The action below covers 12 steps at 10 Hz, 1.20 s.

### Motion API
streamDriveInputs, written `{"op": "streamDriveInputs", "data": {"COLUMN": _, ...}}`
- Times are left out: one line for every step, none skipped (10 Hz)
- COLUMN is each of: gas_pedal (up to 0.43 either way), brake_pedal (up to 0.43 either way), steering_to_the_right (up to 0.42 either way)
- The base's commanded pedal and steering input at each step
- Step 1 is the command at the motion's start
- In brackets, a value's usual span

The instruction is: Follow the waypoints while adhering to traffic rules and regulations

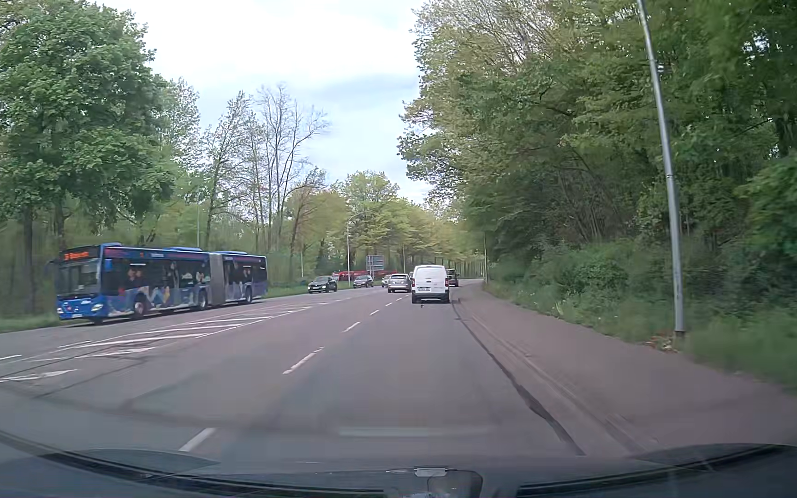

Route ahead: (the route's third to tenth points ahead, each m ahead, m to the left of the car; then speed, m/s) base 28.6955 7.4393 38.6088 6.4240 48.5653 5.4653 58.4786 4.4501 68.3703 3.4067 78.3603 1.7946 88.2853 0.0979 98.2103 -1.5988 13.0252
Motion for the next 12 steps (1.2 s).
{"op": "streamDriveInputs", "data": {"gas_pedal": 0.059, "brake_pedal": 0.0, "steering_to_the_right": 0.002}}
{"op": "streamDriveInputs", "data": {"gas_pedal": 0.059, "brake_pedal": 0.0, "steering_to_the_right": 0.003}}
{"op": "streamDriveInputs", "data": {"gas_pedal": 0.059, "brake_pedal": 0.0, "steering_to_the_right": 0.003}}
{"op": "streamDriveInputs", "data": {"gas_pedal": 0.059, "brake_pedal": 0.0, "steering_to_the_right": 0.003}}
{"op": "streamDriveInputs", "data": {"gas_pedal": 0.059, "brake_pedal": 0.0, "steering_to_the_right": 0.003}}
{"op": "streamDriveInputs", "data": {"gas_pedal": 0.059, "brake_pedal": 0.0, "steering_to_the_right": 0.003}}
{"op": "streamDriveInputs", "data": {"gas_pedal": 0.059, "brake_pedal": 0.0, "steering_to_the_right": 0.003}}
{"op": "streamDriveInputs", "data": {"gas_pedal": 0.059, "brake_pedal": 0.0, "steering_to_the_right": 0.004}}
{"op": "streamDriveInputs", "data": {"gas_pedal": 0.059, "brake_pedal": 0.0, "steering_to_the_right": 0.004}}
{"op": "streamDriveInputs", "data": {"gas_pedal": 0.059, "brake_pedal": 0.0, "steering_to_the_right": 0.005}}
{"op": "streamDriveInputs", "data": {"gas_pedal": 0.059, "brake_pedal": 0.0, "steering_to_the_right": 0.006}}
{"op": "streamDriveInputs", "data": {"gas_pedal": 0.059, "brake_pedal": 0.0, "steering_to_the_right": 0.007}}
